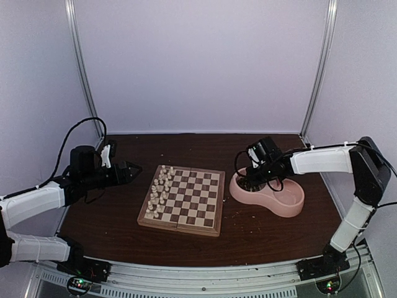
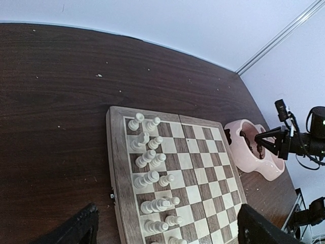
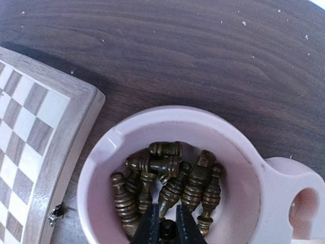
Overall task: Set up the chess pieces on the board
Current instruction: Pick up the chess pile from the storage box, then pass from the right arm to the left
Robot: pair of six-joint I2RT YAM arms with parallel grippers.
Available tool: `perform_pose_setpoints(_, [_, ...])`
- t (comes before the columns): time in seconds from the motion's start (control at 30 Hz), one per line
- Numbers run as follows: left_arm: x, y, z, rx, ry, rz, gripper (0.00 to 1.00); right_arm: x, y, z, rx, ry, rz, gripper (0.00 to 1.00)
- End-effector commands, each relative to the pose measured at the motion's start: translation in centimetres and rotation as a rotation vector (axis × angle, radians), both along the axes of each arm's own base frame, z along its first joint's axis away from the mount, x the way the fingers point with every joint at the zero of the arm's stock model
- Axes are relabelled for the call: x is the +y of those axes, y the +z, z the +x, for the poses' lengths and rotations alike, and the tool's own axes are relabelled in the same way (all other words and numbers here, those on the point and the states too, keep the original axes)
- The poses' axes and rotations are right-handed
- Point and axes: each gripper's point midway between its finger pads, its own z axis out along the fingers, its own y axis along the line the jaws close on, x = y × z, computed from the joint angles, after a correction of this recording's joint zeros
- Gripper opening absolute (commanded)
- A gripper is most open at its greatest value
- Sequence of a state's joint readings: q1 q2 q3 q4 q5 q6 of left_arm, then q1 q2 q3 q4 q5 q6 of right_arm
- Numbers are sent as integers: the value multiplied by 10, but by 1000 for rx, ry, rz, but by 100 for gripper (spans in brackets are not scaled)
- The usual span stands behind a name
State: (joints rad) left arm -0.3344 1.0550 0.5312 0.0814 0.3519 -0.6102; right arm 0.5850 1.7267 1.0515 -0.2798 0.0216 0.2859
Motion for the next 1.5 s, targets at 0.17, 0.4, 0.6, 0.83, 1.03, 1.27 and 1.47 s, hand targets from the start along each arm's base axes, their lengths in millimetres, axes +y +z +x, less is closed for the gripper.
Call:
perform_pose_setpoints(0.17, [-3, 15, 6, -58, -13, -21, 95, 8, 42, 2, -146, 24, 110, 9])
perform_pose_setpoints(0.4, [-8, 17, 6, -63, -41, -37, 95, 16, 57, -4, -187, 64, 183, 9])
perform_pose_setpoints(0.6, [-26, 27, -2, -94, -142, -92, 94, 36, 79, -17, -231, 159, 326, 9])
perform_pose_setpoints(0.83, [-56, 45, -22, -198, -278, -98, 92, 53, 111, -40, -270, 233, 541, 10])
perform_pose_setpoints(1.03, [-96, 50, -46, -265, -429, -56, 92, 76, 129, -60, -276, 347, 681, 10])
perform_pose_setpoints(1.27, [-151, 42, -75, -253, -634, -53, 84, 114, 136, -88, -260, 486, 760, 10])
perform_pose_setpoints(1.47, [-167, 37, -83, -255, -668, -76, 83, 144, 139, -111, -235, 570, 798, 10])
